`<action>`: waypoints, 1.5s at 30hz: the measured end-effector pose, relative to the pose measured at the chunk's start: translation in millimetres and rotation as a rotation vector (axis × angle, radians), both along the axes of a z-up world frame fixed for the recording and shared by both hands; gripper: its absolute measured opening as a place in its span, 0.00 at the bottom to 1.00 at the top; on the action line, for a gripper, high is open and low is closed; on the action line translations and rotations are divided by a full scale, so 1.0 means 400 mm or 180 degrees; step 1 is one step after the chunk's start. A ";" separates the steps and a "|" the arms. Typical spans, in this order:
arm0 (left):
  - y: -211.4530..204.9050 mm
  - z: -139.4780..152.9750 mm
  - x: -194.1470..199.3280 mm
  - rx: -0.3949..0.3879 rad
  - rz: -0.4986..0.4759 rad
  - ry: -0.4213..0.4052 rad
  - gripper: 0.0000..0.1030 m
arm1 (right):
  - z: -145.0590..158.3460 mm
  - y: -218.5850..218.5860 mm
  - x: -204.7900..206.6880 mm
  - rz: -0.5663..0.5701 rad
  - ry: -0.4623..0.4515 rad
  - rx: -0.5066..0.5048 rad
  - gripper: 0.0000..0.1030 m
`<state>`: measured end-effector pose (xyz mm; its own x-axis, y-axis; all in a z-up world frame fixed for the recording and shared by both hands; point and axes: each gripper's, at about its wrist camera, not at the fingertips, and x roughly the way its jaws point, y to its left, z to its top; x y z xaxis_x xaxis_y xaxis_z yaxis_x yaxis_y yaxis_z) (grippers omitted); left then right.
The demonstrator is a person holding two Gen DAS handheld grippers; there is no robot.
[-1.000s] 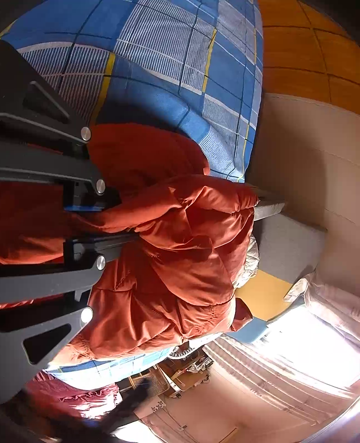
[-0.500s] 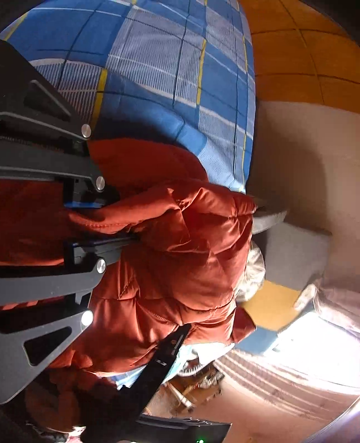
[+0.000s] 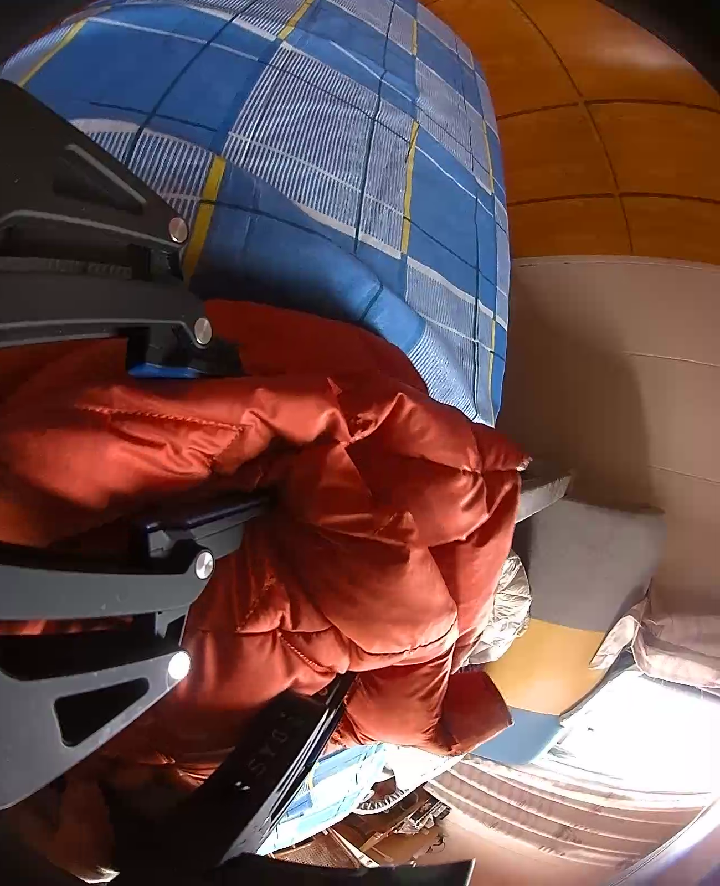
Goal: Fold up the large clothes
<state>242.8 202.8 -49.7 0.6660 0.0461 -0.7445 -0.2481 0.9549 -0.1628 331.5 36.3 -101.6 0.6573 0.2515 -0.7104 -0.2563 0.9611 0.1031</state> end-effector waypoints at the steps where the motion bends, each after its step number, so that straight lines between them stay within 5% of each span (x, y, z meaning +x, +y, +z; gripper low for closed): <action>1: -0.001 -0.005 -0.001 0.0001 0.0015 -0.0003 0.33 | -0.004 0.004 0.000 0.0006 0.0000 -0.0036 0.45; 9: 0.008 0.110 -0.060 -0.0008 0.0335 -0.0206 0.32 | 0.018 0.003 -0.007 0.0040 0.0021 -0.0049 0.45; 14: -0.024 0.187 -0.037 0.0043 0.0232 -0.0400 0.32 | 0.059 -0.013 -0.019 0.0101 -0.0012 0.0014 0.45; 20: -0.063 0.154 0.066 -0.0028 0.0062 -0.0208 0.32 | 0.145 -0.074 -0.030 0.0184 -0.0035 0.0214 0.52; 23: -0.080 0.141 0.096 0.0129 -0.0014 -0.0109 0.33 | 0.173 -0.108 -0.017 0.0149 -0.0058 0.0219 0.52; 29: -0.061 0.067 0.098 0.0207 -0.0038 -0.0037 0.45 | 0.110 -0.090 0.013 0.0193 0.0094 0.0143 0.52; 45: -0.017 -0.037 0.092 -0.0085 0.0078 -0.0179 0.46 | 0.029 -0.033 0.038 0.0262 0.0139 -0.0015 0.57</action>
<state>279.5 196.0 -64.5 0.7058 0.0434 -0.7071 -0.2610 0.9438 -0.2026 346.6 23.3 -90.1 0.6028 0.3001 -0.7393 -0.3298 0.9374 0.1116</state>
